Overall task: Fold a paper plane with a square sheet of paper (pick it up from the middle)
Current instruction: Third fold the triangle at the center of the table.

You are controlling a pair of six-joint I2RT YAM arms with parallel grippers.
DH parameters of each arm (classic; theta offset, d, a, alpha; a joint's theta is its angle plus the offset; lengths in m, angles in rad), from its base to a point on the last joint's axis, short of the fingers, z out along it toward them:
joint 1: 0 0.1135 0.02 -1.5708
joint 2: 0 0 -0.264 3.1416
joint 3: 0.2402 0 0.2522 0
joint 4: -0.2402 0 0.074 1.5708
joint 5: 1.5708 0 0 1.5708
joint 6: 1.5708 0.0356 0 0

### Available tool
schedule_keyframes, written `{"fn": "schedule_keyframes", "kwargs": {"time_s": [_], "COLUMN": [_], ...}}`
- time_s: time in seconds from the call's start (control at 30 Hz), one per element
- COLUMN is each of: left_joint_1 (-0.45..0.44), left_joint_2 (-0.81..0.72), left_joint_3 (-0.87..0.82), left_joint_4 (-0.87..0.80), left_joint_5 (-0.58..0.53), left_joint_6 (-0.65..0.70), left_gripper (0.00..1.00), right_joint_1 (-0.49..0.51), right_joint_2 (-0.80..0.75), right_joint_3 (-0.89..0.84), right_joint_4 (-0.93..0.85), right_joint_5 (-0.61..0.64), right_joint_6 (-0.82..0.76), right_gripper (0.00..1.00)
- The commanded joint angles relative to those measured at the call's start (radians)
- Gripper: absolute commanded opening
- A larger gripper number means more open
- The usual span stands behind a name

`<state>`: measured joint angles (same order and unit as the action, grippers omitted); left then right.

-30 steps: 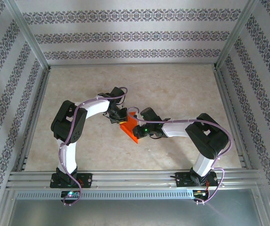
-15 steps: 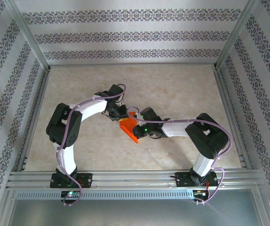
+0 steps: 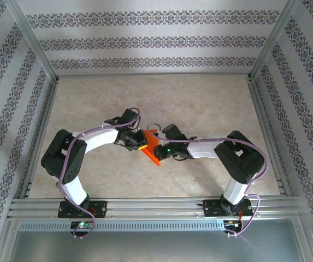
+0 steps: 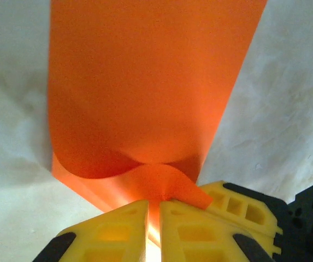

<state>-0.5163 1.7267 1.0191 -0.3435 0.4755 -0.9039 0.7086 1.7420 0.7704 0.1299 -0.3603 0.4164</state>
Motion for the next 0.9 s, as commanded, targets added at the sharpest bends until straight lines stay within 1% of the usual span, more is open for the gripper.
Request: {"fn": "schedule_keyframes", "kwargs": {"time_s": [0.0, 0.27, 0.5, 0.87], "left_joint_1": [-0.027, -0.064, -0.068, -0.068], "left_joint_2": [0.01, 0.038, 0.044, 0.059], "left_joint_3": [0.001, -0.018, -0.061, -0.076], "left_joint_4": [0.06, 0.056, 0.088, 0.09], "left_joint_5": [0.009, -0.023, -0.023, -0.041], "left_joint_6": [-0.049, -0.084, -0.107, -0.101], "left_gripper": [0.13, 0.1, 0.09, 0.09], "right_joint_1": [-0.011, -0.015, -0.017, -0.018], "right_joint_2": [0.027, 0.025, 0.03, 0.034], "right_joint_3": [0.015, 0.013, 0.015, 0.017], "right_joint_4": [-0.035, -0.044, -0.047, -0.055], "right_joint_5": [0.011, 0.016, 0.015, 0.012], "right_joint_6": [-0.002, 0.0, 0.003, 0.007], "right_gripper": [0.02, 0.02, 0.02, 0.02]}}
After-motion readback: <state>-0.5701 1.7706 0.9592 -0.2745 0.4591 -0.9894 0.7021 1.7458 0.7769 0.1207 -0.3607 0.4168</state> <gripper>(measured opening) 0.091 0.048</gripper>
